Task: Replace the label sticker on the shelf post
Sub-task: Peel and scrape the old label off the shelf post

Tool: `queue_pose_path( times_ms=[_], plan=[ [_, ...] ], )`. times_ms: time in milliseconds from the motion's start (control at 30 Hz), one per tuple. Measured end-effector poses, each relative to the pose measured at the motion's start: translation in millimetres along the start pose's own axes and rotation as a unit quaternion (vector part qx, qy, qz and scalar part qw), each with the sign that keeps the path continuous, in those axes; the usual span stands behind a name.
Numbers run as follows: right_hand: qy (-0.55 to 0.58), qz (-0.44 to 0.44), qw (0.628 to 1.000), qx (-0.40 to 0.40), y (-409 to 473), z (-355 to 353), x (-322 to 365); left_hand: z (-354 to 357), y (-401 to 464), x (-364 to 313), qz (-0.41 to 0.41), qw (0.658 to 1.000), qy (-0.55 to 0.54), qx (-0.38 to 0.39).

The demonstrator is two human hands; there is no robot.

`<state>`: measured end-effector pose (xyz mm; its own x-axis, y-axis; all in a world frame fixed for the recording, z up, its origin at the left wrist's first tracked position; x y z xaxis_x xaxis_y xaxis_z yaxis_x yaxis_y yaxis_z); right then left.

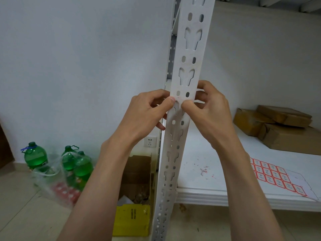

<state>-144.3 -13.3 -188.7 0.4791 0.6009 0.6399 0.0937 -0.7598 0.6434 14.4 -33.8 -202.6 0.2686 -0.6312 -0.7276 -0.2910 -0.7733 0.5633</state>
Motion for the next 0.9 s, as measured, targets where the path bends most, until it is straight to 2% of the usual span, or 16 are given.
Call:
queue_pose_path(
  times_ms=[100,200,300,500,700,900],
  plan=[
    [0.117,0.030,0.993,-0.006,-4.3,-4.0,-2.6,-0.9,-1.7,-1.5,-0.002,1.000,-0.007,0.006],
    [0.224,0.057,0.970,-0.071,-10.4,-11.9,-9.7,-0.5,-3.9,-3.8,-0.003,1.000,-0.018,0.007],
    [0.261,0.072,0.953,-0.134,-16.8,-19.9,-23.6,0.7,-4.9,-5.2,0.008,1.000,-0.014,-0.006],
    [0.270,0.084,0.953,-0.112,-24.0,-23.6,-38.0,1.5,-6.1,-4.0,0.015,0.999,0.037,-0.017],
    [0.222,0.121,0.963,-0.091,-28.8,-29.2,-55.3,3.1,-7.3,-6.1,0.014,0.999,0.038,-0.018],
    [0.020,0.217,0.971,-0.097,-38.0,-35.3,-99.8,3.9,-8.5,-9.8,0.016,0.999,0.026,-0.016]
  ],
)
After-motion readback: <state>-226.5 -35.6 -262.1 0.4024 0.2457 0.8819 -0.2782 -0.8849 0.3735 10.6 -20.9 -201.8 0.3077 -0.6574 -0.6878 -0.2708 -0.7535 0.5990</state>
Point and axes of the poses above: each hand's wrist, its own y-axis towards the middle knuckle, its own z-axis out of the palm, x = y × z, the point moved 3 cm from there along y, towards the middle knuckle, and after that the axes turned 8 degrees about x, right-handed, at the moved point
